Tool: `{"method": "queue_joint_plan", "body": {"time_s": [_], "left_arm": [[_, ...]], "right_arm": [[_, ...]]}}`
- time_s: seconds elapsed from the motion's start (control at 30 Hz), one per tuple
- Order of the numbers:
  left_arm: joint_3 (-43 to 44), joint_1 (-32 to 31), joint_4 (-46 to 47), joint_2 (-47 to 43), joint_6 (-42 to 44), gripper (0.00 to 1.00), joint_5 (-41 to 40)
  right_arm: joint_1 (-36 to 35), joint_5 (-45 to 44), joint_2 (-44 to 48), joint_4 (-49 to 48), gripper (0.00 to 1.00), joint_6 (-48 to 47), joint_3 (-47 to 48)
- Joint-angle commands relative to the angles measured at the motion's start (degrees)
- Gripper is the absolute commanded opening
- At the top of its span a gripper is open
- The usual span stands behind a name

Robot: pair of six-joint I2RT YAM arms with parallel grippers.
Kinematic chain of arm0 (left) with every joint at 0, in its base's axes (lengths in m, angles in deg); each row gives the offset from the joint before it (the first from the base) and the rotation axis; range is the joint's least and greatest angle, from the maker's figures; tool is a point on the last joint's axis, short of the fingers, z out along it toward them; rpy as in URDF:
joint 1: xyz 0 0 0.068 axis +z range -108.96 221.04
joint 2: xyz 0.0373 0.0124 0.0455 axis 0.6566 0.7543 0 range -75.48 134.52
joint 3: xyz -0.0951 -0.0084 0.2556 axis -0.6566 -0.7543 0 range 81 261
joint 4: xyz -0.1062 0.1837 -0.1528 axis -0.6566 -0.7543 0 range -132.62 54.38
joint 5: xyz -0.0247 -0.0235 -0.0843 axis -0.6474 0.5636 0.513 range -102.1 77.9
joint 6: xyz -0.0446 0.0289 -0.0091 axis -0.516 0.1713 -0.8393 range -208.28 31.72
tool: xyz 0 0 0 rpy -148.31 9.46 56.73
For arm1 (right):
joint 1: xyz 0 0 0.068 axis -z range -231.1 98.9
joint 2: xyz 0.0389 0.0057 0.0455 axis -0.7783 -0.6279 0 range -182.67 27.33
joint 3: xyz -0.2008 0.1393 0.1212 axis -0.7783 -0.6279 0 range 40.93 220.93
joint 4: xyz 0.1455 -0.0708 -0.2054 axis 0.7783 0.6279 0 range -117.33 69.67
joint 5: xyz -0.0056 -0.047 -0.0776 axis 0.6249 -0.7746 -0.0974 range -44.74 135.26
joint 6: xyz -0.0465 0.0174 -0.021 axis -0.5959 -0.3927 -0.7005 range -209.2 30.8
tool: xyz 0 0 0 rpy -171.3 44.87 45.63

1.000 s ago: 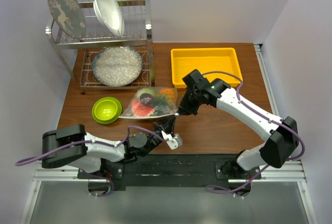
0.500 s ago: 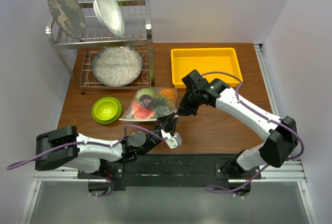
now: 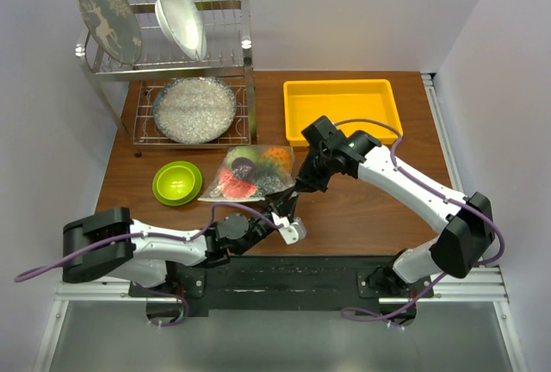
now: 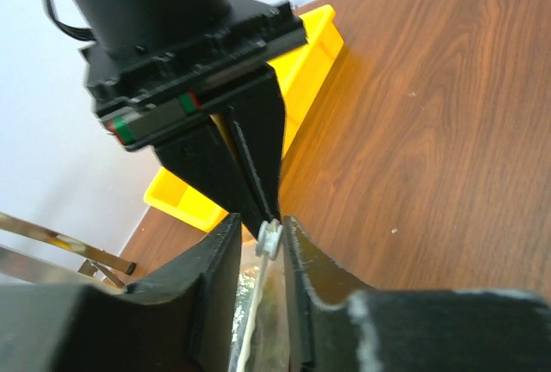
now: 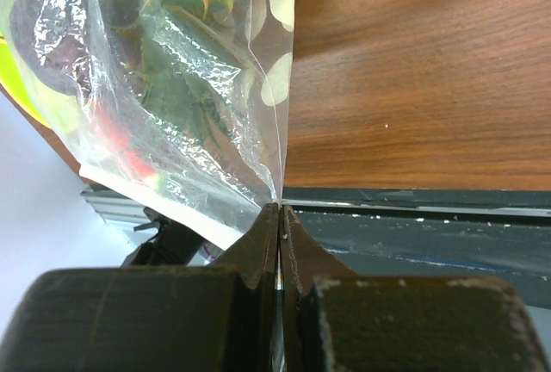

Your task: Open the zip-top bag and remove the fake food

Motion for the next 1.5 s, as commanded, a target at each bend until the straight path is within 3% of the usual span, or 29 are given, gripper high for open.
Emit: {"method": "queue_joint_plan", "body": {"time_s": [0.0, 0.23, 0.53, 1.1, 1.13, 1.23, 1.33, 1.47], "left_arm": [[1.86, 0.35, -0.21, 0.35, -1.63, 0.29, 1.50], [1.42, 0.35, 0.13, 0.79, -1.28, 0.26, -0.16], [1.60, 0.35, 1.19, 1.84, 0.13, 0.10, -2.45], [-0.60, 0.35, -4.35, -2.38, -4.01, 0.08, -6.23], [-0.60, 0.35, -4.35, -2.12, -4.09, 0.08, -5.97], [-0.16, 0.35, -4.61, -2.02, -4.18, 0.07, -5.18], [-0.24, 0.35, -4.44, -3.07, -4.44, 0.07, -3.61], [-0.77, 0.35, -4.43, -4.05, -4.62, 0.05, -1.67]], "right_arm": [[-0.35, -0.32, 0.60, 1.27, 0.00, 0.00, 2.18], [-0.35, -0.76, 0.95, 1.54, 0.00, -0.17, 2.27], [-0.26, -1.29, 2.18, 1.28, 0.00, -0.09, 0.96], [6.25, 1.53, 6.58, 0.49, 0.00, -4.56, -3.70], [6.25, 1.35, 6.84, 0.49, 0.13, -4.74, -3.97], [6.16, 2.31, 7.72, -1.44, 0.38, -4.13, -5.90], [6.16, 4.86, 8.77, -4.51, 0.48, -1.42, -9.06], [6.25, 7.15, 7.20, -5.05, 0.49, 0.70, -9.16]]}}
